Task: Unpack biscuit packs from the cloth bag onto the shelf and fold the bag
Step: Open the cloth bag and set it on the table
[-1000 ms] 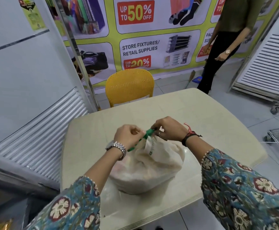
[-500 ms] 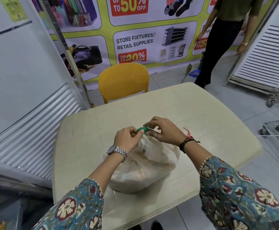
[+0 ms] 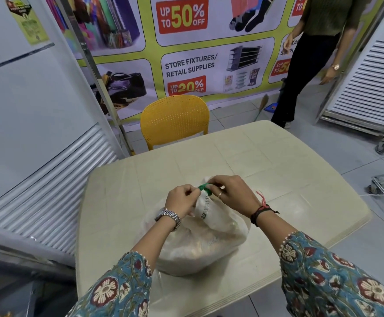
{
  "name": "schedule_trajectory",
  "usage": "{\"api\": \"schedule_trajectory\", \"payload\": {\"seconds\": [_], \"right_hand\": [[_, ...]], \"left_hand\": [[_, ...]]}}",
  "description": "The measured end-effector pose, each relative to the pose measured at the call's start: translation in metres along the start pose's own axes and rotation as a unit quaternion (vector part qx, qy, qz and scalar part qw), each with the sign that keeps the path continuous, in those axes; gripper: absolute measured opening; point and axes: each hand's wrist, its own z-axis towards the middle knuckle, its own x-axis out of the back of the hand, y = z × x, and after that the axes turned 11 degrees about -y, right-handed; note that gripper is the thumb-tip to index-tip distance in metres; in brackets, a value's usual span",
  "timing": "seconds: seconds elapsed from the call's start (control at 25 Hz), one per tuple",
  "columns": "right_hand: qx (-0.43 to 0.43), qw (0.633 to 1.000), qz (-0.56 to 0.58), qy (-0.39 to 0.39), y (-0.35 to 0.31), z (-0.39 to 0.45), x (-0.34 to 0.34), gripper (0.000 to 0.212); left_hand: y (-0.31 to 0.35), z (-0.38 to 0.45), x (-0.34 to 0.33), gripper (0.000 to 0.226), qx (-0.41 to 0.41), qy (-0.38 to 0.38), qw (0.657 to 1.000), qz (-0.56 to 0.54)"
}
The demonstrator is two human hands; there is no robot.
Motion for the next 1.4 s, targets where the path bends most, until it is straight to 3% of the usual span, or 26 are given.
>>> {"api": "schedule_trajectory", "payload": {"seconds": [0.16, 0.28, 0.36, 0.48, 0.6, 0.8, 0.96, 1.04, 1.12, 1.2, 1.28, 1.32, 1.4], "right_hand": [[-0.015, 0.998, 0.039, 0.051, -0.003, -0.004, -0.009, 0.015], [-0.052, 0.983, 0.133, 0.112, -0.003, -0.006, -0.016, 0.01], [-0.068, 0.977, 0.167, 0.114, -0.003, -0.008, -0.016, 0.008], [-0.025, 0.999, 0.015, 0.04, 0.001, -0.01, -0.005, 0.018], [0.054, 0.989, -0.137, -0.01, 0.005, -0.006, 0.01, 0.024], [0.095, 0.98, -0.176, -0.02, 0.004, 0.0, 0.011, 0.019], [0.042, 0.993, -0.098, 0.043, 0.008, -0.003, 0.007, 0.011], [-0.029, 0.997, 0.04, 0.063, 0.009, -0.007, -0.001, 0.007], [-0.124, 0.948, 0.279, 0.089, 0.002, -0.009, -0.012, 0.01], [-0.21, 0.824, 0.516, 0.105, -0.009, -0.007, -0.02, 0.018], [-0.25, 0.696, 0.666, 0.094, -0.018, -0.006, -0.021, 0.018], [-0.253, 0.655, 0.707, 0.079, -0.019, -0.006, -0.022, 0.016], [-0.245, 0.634, 0.733, 0.037, -0.02, -0.007, -0.023, 0.015]], "left_hand": [[-0.003, -0.001, -0.017, 0.022, 0.022, 0.047, 0.995, -0.087], [0.001, 0.002, -0.026, 0.026, 0.049, 0.036, 0.979, -0.195], [0.004, 0.002, -0.028, 0.026, 0.059, 0.027, 0.976, -0.208], [0.004, -0.003, -0.027, 0.032, 0.048, 0.018, 0.987, -0.155], [-0.001, -0.003, -0.024, 0.035, 0.043, 0.017, 0.991, -0.124], [-0.006, 0.002, -0.018, 0.033, 0.016, 0.018, 0.999, -0.035], [-0.018, 0.007, -0.009, 0.027, 0.063, 0.044, 0.997, -0.021], [-0.023, 0.008, -0.008, 0.03, 0.069, 0.018, 0.996, -0.05], [-0.019, 0.003, -0.011, 0.032, 0.053, -0.022, 0.991, -0.118], [-0.017, -0.002, -0.013, 0.035, 0.044, -0.055, 0.979, -0.192], [-0.022, -0.005, -0.015, 0.035, 0.046, -0.063, 0.973, -0.218], [-0.024, -0.006, -0.015, 0.035, 0.052, -0.062, 0.971, -0.226], [-0.027, -0.008, -0.015, 0.035, 0.069, -0.049, 0.967, -0.24]]}}
